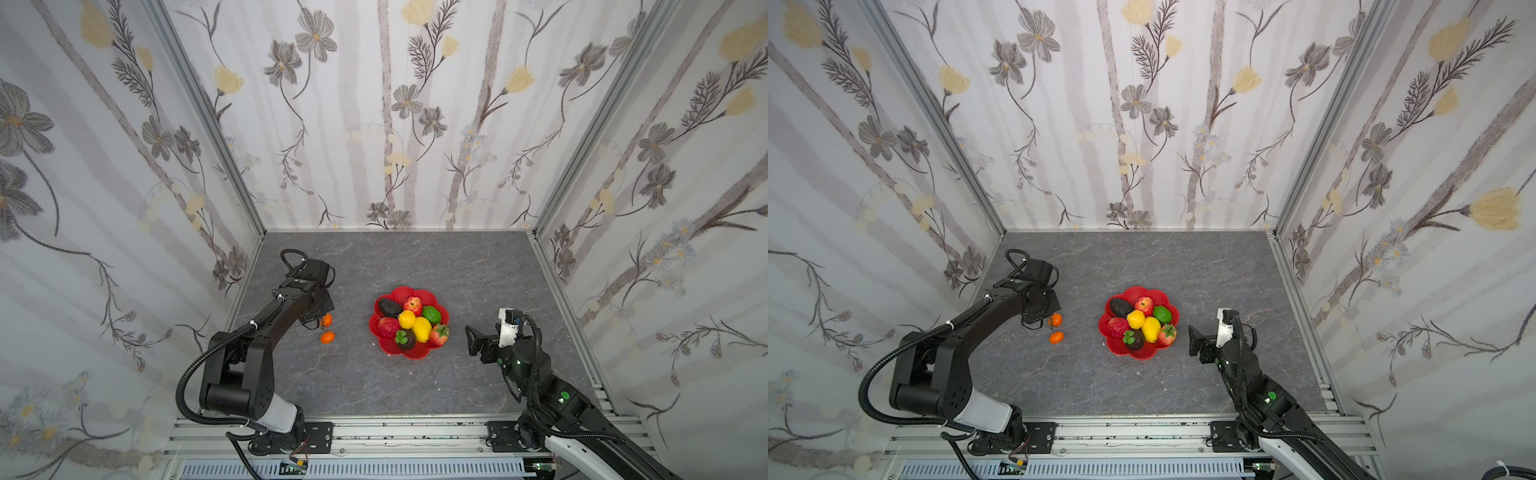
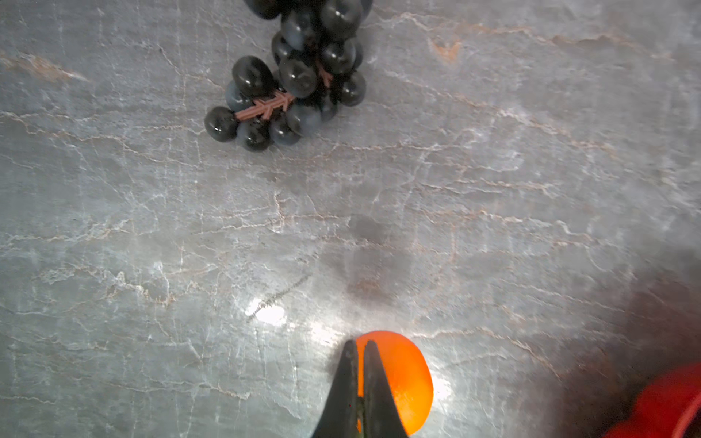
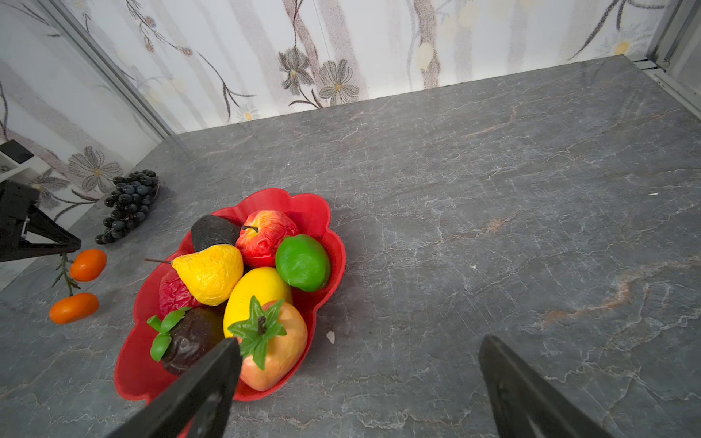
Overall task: Arrange fruit in a fruit bowl
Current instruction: Pick up the fruits from the middle-left of the table, then place the fruits in the fruit bowl.
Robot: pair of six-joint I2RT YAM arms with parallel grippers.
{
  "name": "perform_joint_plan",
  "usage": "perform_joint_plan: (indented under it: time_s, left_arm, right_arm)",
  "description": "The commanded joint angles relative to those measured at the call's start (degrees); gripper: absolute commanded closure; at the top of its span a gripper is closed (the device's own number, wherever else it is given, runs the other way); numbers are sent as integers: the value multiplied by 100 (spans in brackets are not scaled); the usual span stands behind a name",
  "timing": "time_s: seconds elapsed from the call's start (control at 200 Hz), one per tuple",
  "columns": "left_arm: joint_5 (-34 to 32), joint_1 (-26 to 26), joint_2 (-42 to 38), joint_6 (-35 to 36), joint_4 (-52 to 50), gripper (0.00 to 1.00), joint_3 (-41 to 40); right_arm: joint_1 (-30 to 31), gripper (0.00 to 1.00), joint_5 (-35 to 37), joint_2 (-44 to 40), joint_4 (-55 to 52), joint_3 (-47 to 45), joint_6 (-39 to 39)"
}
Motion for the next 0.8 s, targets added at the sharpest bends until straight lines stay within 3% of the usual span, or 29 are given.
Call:
perform_joint_plan:
  time_s: [0.0, 0.16, 0.31, 0.465, 0.794]
  left_arm:
    - [92, -193, -397, -185, -234, 100, -34]
    - [207, -692, -1017, -475, -538, 100, 48]
    - [271, -1436, -1210, -321, -677, 100, 477]
    - [300, -2135, -921, 89, -881, 100, 1204]
    - [755, -3425, 461, 1323, -1138, 100, 2669]
  right_arm:
    - [1, 2, 62, 8, 110, -4, -27]
    - [2, 2, 68, 58, 139, -4, -37]
    - [1, 2, 73, 112, 181, 0, -36]
    - [0, 2, 75, 168, 212, -4, -37]
    - [6, 2, 127, 82, 171, -8, -36]
